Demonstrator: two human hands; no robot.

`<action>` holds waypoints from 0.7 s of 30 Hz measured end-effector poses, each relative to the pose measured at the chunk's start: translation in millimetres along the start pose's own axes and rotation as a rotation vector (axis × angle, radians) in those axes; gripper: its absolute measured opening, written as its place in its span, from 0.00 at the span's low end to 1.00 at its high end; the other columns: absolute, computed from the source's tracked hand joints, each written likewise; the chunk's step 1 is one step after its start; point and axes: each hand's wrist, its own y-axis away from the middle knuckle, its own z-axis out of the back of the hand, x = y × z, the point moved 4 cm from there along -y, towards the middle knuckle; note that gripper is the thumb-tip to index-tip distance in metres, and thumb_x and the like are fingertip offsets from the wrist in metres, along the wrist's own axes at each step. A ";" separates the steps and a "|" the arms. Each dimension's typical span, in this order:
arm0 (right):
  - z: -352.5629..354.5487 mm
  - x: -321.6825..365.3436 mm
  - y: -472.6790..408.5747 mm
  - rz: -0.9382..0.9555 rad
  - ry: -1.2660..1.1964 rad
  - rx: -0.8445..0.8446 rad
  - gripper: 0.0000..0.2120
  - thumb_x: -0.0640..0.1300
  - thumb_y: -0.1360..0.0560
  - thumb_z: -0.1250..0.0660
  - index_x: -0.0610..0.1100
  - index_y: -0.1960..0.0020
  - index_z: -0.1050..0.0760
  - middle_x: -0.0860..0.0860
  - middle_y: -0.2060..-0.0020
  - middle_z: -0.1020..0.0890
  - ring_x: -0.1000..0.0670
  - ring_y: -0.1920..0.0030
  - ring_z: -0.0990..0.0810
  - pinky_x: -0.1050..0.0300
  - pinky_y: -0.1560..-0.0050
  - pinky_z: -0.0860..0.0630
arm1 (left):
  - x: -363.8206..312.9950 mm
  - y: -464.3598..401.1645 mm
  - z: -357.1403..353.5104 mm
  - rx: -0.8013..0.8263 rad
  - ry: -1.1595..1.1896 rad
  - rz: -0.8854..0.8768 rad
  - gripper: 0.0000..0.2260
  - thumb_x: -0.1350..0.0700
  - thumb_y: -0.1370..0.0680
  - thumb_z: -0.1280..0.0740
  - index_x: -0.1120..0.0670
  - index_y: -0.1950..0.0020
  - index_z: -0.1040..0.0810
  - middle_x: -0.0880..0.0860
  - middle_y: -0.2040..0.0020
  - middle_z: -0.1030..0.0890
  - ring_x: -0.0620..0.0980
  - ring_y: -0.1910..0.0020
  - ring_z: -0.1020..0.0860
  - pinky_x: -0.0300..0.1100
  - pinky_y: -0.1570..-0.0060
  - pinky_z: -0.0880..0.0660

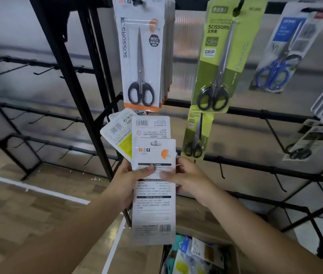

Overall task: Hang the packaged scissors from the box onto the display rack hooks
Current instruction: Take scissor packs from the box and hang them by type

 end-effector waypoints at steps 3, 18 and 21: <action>-3.7 4.0 12.8 0.047 -0.031 -0.047 0.17 0.27 0.33 0.29 0.37 0.46 0.26 0.45 0.50 0.18 0.52 0.56 0.19 0.64 0.63 0.23 | -1.2 14.6 -12.7 -0.005 -0.005 -0.045 0.21 0.63 0.34 0.29 0.53 0.41 0.24 0.56 0.48 0.16 0.57 0.52 0.17 0.46 0.63 0.20; 31.8 -7.5 74.7 0.099 0.076 0.005 0.15 0.27 0.30 0.32 0.38 0.46 0.23 0.45 0.50 0.17 0.47 0.50 0.18 0.55 0.51 0.21 | 21.4 78.5 -44.2 -0.239 0.065 -0.033 0.26 0.39 0.23 0.46 0.58 0.40 0.25 0.60 0.48 0.21 0.58 0.54 0.21 0.45 0.61 0.27; 47.8 -8.2 85.2 0.108 0.054 -0.019 0.14 0.26 0.29 0.33 0.40 0.47 0.23 0.47 0.51 0.18 0.49 0.52 0.19 0.59 0.54 0.22 | 23.9 87.8 -45.4 -0.260 0.090 -0.062 0.16 0.48 0.20 0.42 0.57 0.39 0.26 0.55 0.52 0.16 0.52 0.59 0.17 0.47 0.64 0.20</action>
